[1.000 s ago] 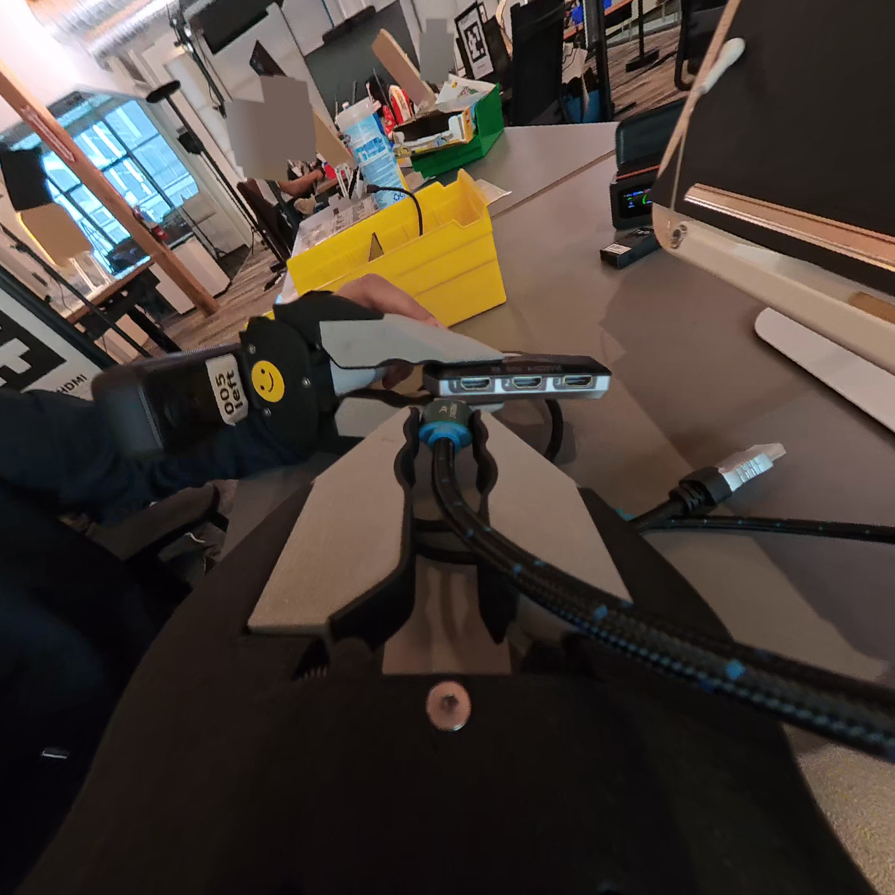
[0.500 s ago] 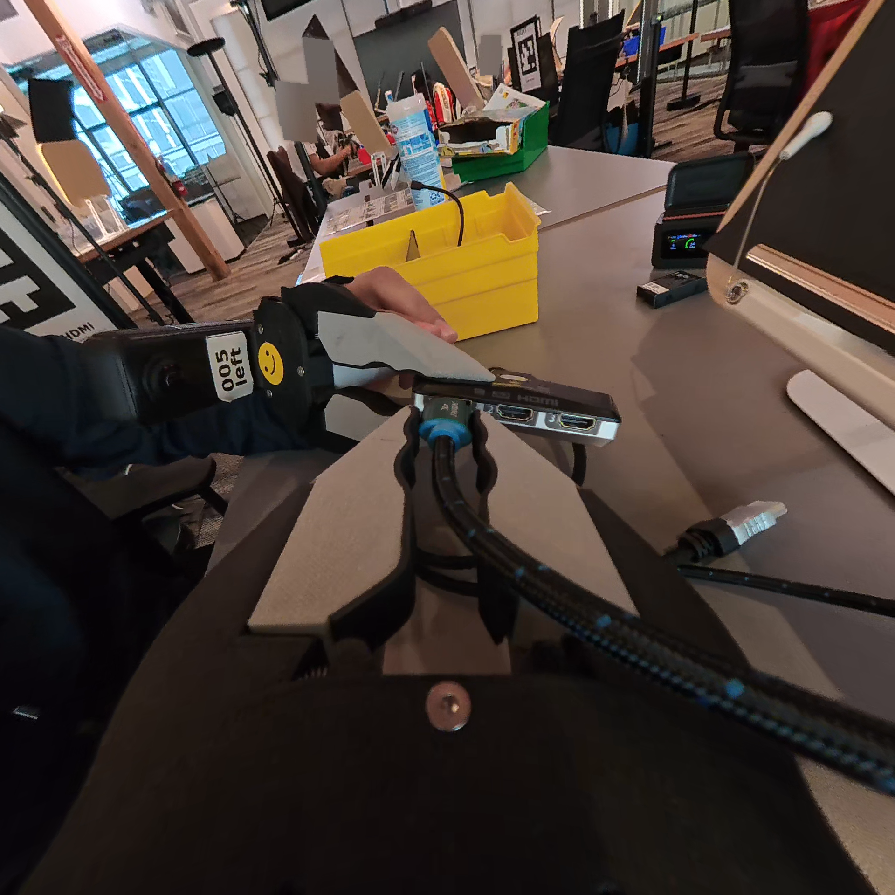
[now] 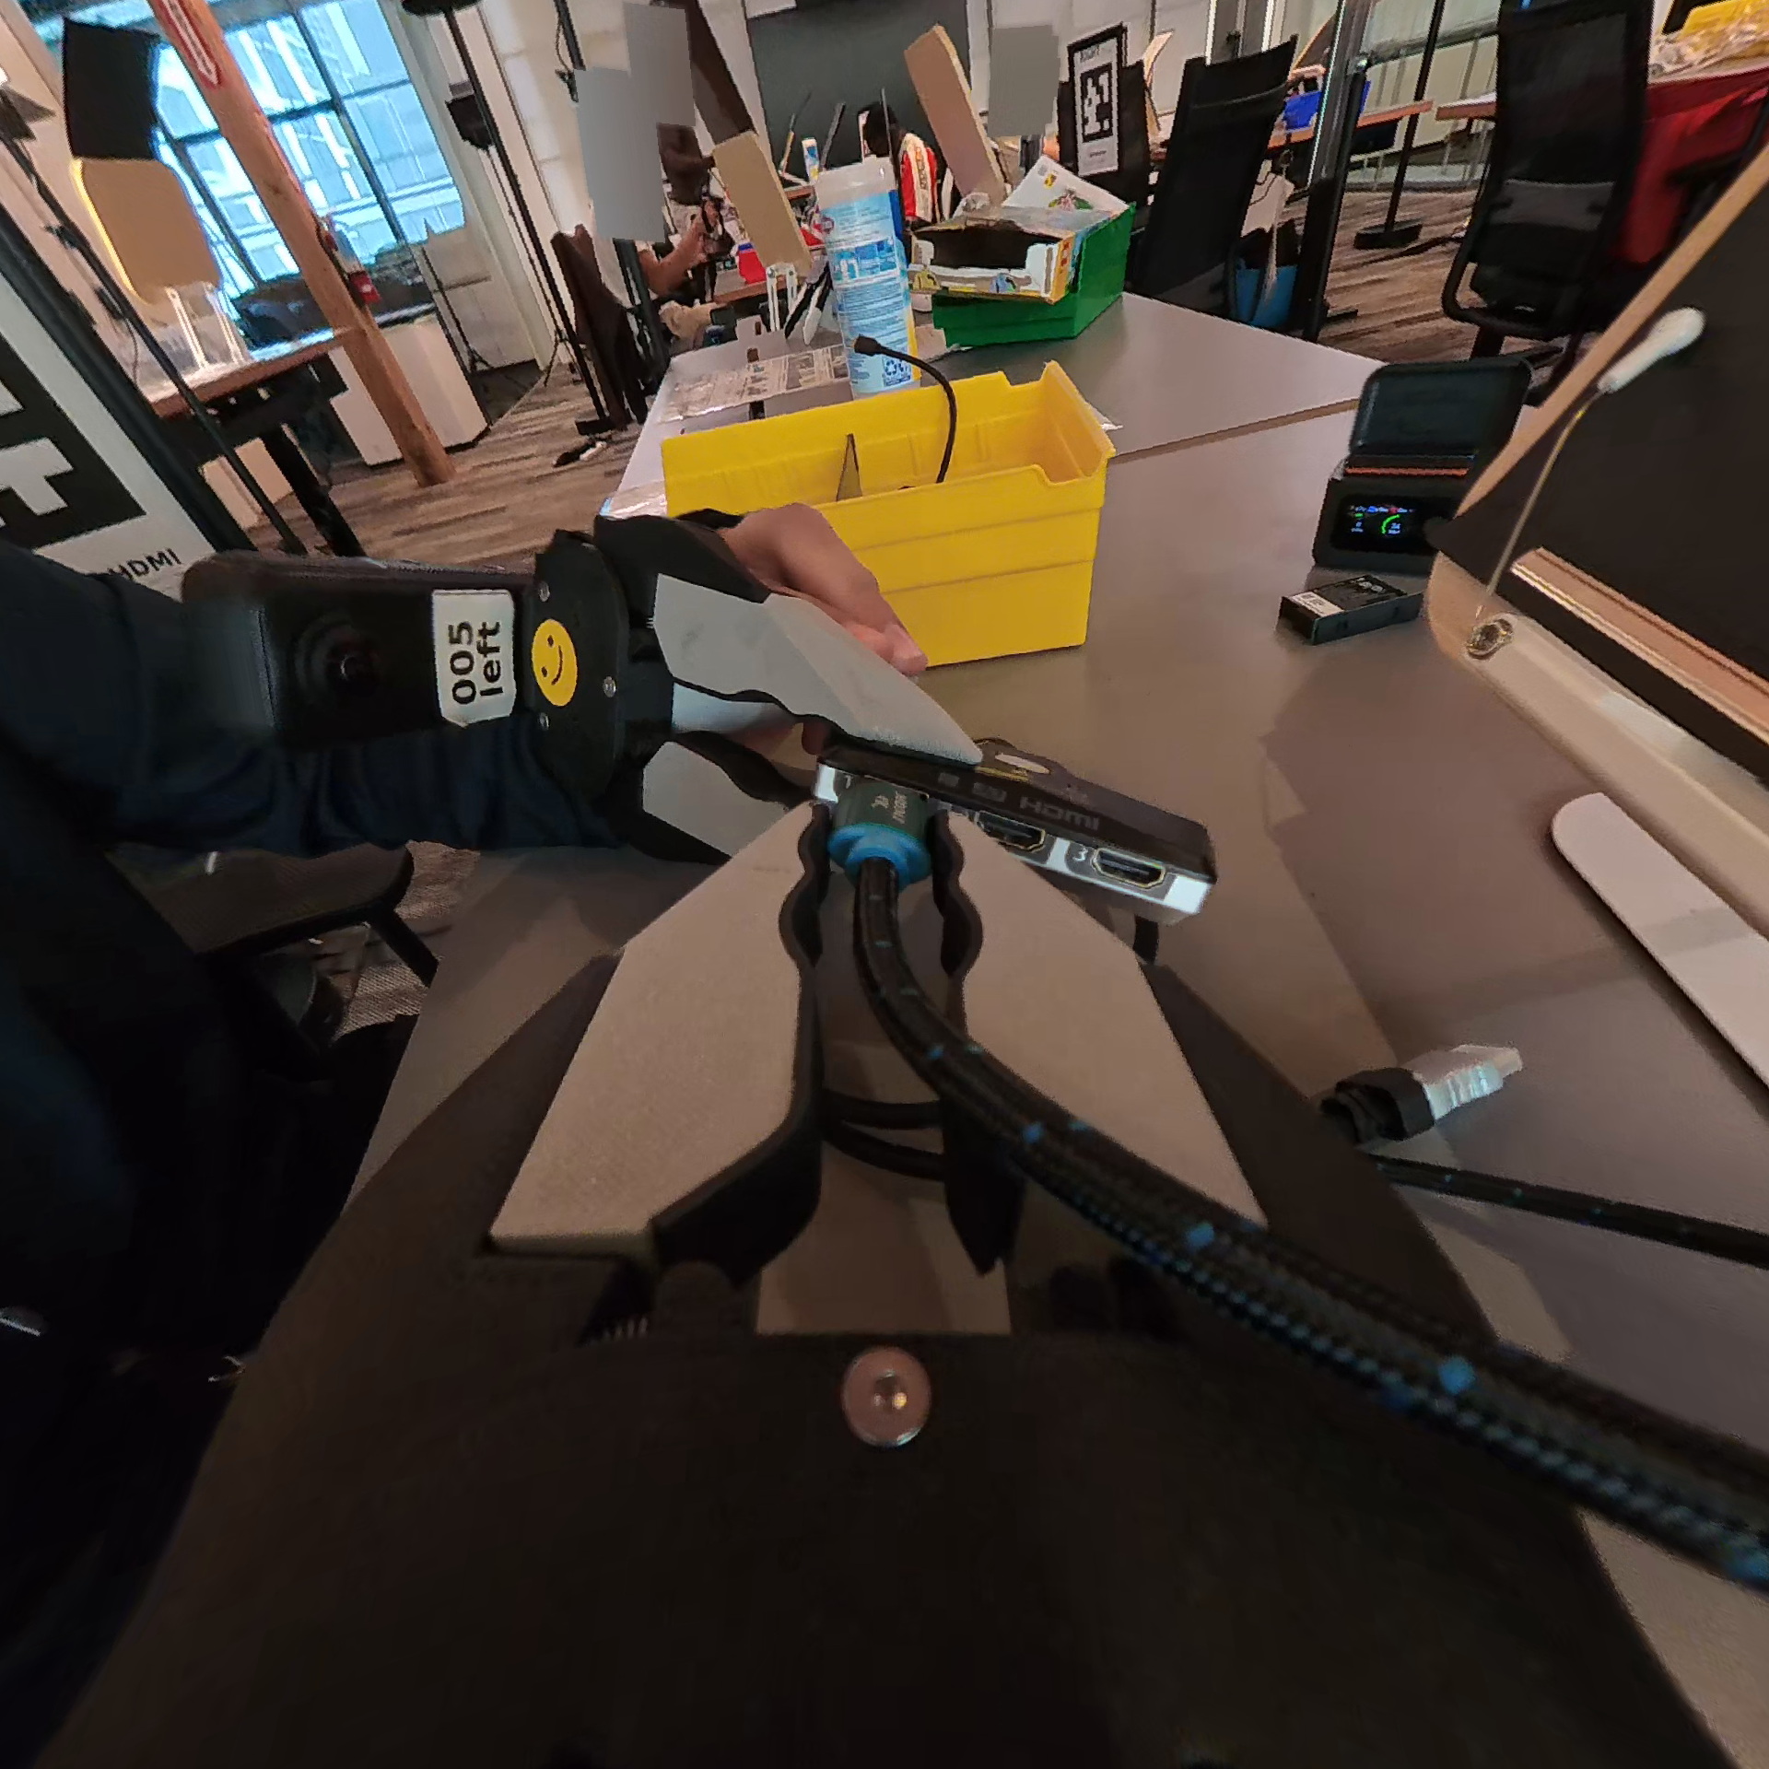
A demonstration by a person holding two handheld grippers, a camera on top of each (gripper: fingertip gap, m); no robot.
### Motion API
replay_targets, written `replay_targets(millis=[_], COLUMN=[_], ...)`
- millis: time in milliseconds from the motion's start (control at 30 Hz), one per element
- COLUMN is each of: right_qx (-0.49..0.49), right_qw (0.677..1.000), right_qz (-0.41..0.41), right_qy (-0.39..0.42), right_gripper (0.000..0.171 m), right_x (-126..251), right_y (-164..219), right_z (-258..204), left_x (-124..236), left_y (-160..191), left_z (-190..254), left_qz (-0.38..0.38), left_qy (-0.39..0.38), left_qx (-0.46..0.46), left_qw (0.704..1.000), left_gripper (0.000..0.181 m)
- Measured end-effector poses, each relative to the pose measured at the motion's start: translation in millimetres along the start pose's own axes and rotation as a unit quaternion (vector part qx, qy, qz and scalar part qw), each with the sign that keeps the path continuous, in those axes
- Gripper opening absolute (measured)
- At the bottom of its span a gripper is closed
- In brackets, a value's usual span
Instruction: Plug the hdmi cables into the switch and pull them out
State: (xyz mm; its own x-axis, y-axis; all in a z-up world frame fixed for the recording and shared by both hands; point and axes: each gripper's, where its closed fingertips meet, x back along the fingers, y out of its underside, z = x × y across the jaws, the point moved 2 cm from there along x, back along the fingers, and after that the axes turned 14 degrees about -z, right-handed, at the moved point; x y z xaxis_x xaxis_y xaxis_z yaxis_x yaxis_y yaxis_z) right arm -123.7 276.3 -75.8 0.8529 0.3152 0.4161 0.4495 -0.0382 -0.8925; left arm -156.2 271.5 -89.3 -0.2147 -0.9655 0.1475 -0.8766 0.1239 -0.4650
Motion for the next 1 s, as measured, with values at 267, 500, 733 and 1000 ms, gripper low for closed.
replay_targets(millis=[267,500,733,1000], right_qx=[0.014,0.036,0.009,-0.006], right_qw=[1.000,0.998,0.998,0.998], right_qz=[-0.013,-0.038,-0.040,-0.056], right_qy=[0.008,0.039,0.039,0.018], right_gripper=[0.019,0.019,0.019,0.019], right_x=[0,-3,-4,-7], right_y=[2,7,12,19], right_z=[-1,0,8,9], left_x=[1,-1,-9,-9], left_y=[-1,0,3,5], left_z=[2,7,9,17], left_qz=[0.001,-0.006,-0.055,-0.074], left_qy=[-0.011,-0.007,-0.023,-0.006], left_qx=[-0.028,-0.038,-0.056,-0.071], left_qw=[1.000,0.999,0.997,0.995], left_gripper=[0.018,0.017,0.017,0.017])
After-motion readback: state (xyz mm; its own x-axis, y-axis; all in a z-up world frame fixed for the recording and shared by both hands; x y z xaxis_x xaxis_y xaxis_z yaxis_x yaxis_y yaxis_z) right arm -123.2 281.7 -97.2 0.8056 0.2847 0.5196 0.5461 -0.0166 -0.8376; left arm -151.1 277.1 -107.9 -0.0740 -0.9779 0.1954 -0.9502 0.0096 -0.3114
